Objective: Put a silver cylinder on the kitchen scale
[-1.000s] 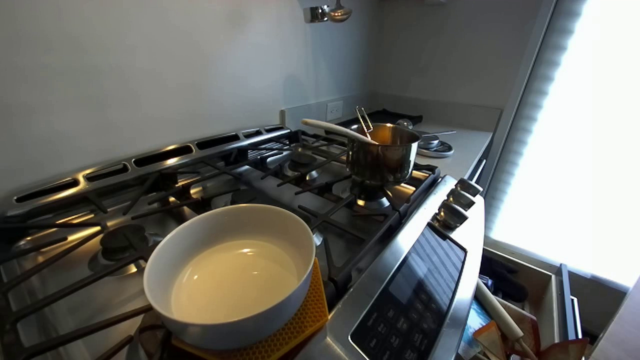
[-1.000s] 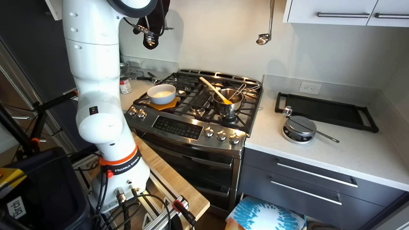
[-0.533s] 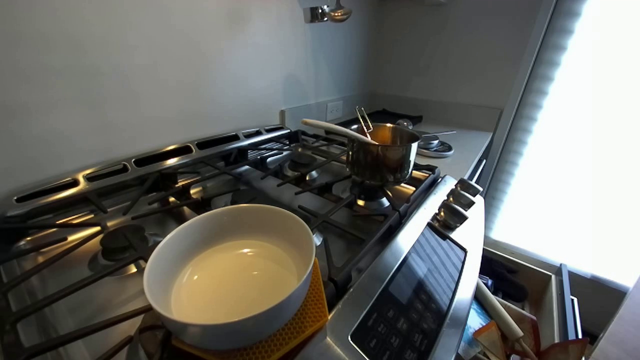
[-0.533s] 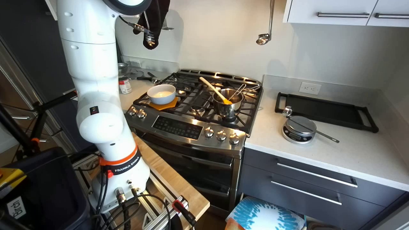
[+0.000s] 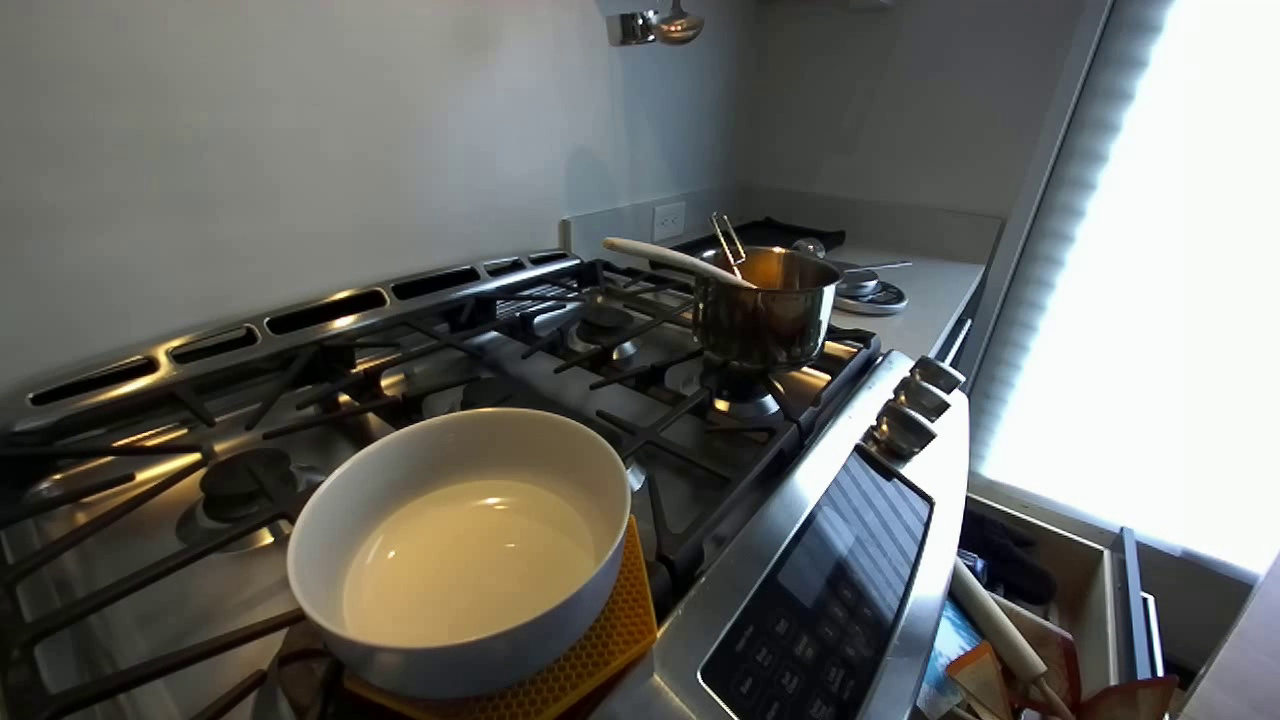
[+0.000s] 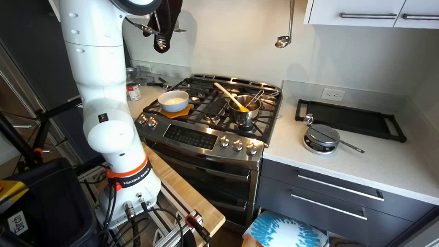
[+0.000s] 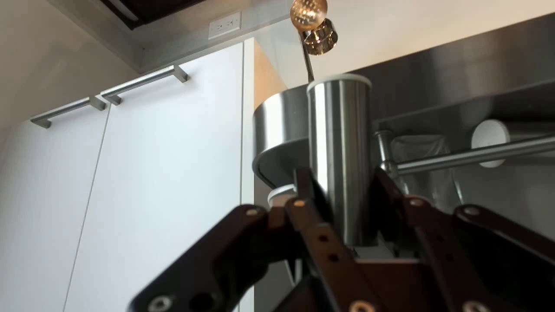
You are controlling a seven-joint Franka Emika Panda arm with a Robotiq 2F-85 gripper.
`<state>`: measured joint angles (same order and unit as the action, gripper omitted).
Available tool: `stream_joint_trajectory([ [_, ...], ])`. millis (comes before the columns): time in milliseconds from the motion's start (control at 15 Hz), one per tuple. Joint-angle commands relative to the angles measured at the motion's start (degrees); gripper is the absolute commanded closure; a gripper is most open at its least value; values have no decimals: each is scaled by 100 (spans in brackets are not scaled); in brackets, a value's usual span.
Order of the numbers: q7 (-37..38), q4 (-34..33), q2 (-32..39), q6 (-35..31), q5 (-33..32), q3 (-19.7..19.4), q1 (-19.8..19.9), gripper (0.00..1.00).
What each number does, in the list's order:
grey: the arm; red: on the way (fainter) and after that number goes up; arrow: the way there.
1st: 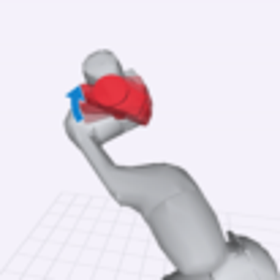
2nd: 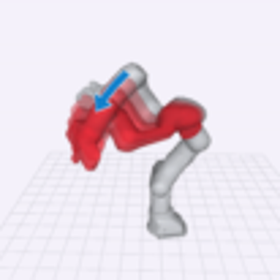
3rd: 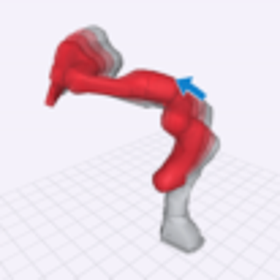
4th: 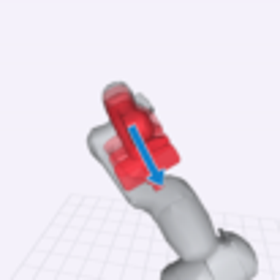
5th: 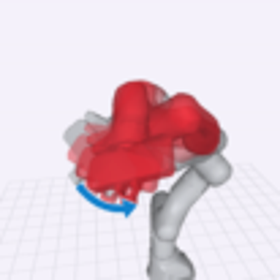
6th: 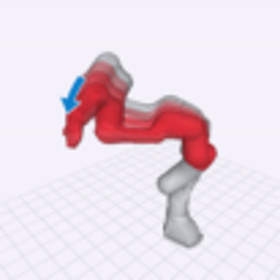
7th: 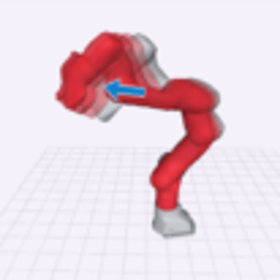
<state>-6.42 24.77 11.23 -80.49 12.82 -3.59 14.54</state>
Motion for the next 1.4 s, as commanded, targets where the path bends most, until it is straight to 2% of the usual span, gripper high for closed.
stream_joint_trajectory([
  [0,44,1,14,53,-2,36,-19,64],
  [267,85,1,35,94,19,69,-37,64],
  [333,85,1,35,94,20,69,-37,89],
  [667,-180,0,-38,168,135,-328,817,89],
  [867,-283,113,-20,377,367,-378,1171,89],
  [1067,-136,282,23,630,614,-356,1304,89],
  [1200,69,-115,350,1056,808,-356,1406,89],
  [1333,268,106,319,1275,837,-339,1401,89],
])
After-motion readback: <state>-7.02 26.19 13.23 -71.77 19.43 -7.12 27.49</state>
